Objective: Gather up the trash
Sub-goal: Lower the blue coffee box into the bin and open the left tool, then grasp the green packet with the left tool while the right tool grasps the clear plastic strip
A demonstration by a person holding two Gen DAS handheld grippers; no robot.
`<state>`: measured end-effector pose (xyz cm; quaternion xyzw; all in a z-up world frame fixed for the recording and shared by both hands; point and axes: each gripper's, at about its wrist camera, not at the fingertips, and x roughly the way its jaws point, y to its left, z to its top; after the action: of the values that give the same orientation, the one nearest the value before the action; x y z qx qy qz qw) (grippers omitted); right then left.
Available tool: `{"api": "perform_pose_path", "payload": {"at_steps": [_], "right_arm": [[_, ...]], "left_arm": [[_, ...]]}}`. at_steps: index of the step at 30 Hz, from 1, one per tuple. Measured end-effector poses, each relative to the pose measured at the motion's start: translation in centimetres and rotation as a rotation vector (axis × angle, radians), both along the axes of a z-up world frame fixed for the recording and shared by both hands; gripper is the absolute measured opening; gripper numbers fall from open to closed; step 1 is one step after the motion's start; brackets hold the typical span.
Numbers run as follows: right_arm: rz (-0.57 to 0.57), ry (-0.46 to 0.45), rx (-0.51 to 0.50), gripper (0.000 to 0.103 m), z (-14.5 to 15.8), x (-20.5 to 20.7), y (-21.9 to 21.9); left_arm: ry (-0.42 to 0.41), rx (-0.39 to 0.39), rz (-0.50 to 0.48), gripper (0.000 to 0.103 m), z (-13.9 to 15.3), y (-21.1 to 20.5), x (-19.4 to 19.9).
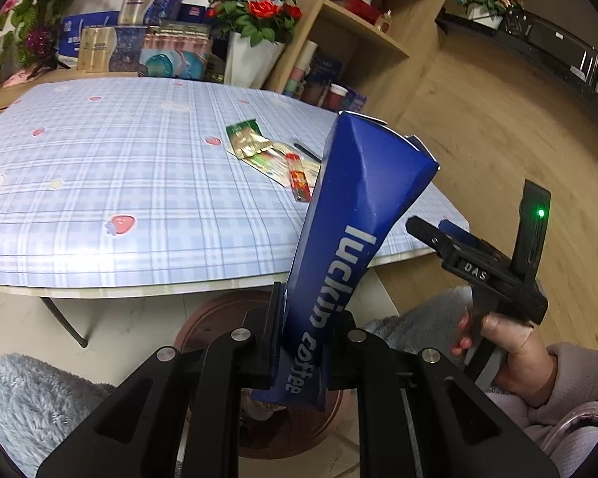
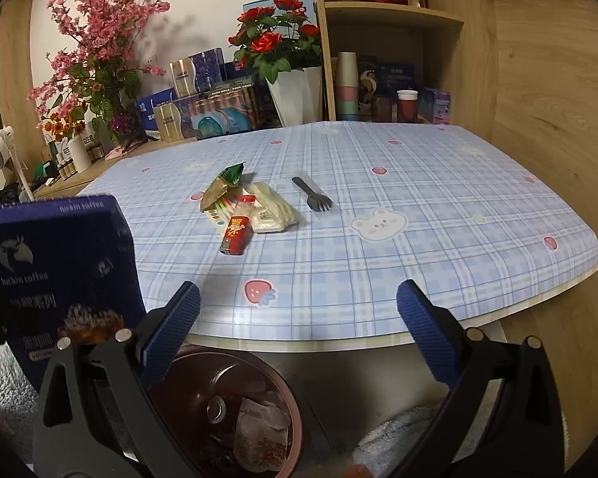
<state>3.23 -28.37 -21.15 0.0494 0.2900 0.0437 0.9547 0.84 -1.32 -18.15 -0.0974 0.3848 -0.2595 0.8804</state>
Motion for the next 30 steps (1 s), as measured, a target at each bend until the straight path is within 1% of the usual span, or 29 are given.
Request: {"api": "perform_pose_path", "payload": {"at_steps": [5,9,11,12,14,16,18,20,21,23,26,30], "right_arm": [[-0.005,0.008,0.003,0.097,-0.2,0.1,0.1],[-0.005,0.009,0.004,0.097,-0.3,0.2,0.1],[-0.004,0.013,0.005,0.097,-0.3,0.2,0.0],[-0.004,0.014,0.005,0.097,-0.4,0.2,0.1],[-0.004,0.017,0.006,0.097,-0.5,0.2,0.1],[-0.002,0.018,0.007,0.097,-0.5,0.2,0.1],[0.000,0.017,0.006,0.097,-0.5,0.2,0.2],[0.002,0.017,0.006,0.097,-0.5,0.2,0.2],[0.003,0.017,0.005,0.097,-0.5,0.1,0.2],[0.003,0.017,0.006,0.097,-0.5,0.2,0.3],[0.002,0.020,0.008,0.097,-0.5,0.2,0.3],[-0.004,0.013,0.001,0.097,-0.2,0.5,0.1]], "left_arm": [[0.018,0.007,-0.027,0.016,-0.6,-0.5,0.2],[0.048,-0.021,-0.033,0.018,-1.2,-0.3,0.4],[0.056,-0.028,-0.026,0.025,-1.4,-0.2,0.3],[0.054,-0.034,-0.020,0.027,-1.4,-0.1,0.2],[0.051,-0.042,-0.008,0.035,-1.3,0.0,0.3],[0.054,-0.046,0.006,0.041,-1.3,0.3,0.4],[0.059,-0.051,0.021,0.044,-1.3,0.6,0.5],[0.059,-0.055,0.041,0.053,-1.3,0.9,0.6],[0.058,-0.061,0.051,0.055,-1.2,1.1,0.6],[0.057,-0.064,0.075,0.062,-1.2,1.3,0.7],[0.055,-0.063,0.117,0.068,-0.9,1.9,1.1],[0.048,-0.064,0.165,0.071,-0.3,3.0,2.0]]}}
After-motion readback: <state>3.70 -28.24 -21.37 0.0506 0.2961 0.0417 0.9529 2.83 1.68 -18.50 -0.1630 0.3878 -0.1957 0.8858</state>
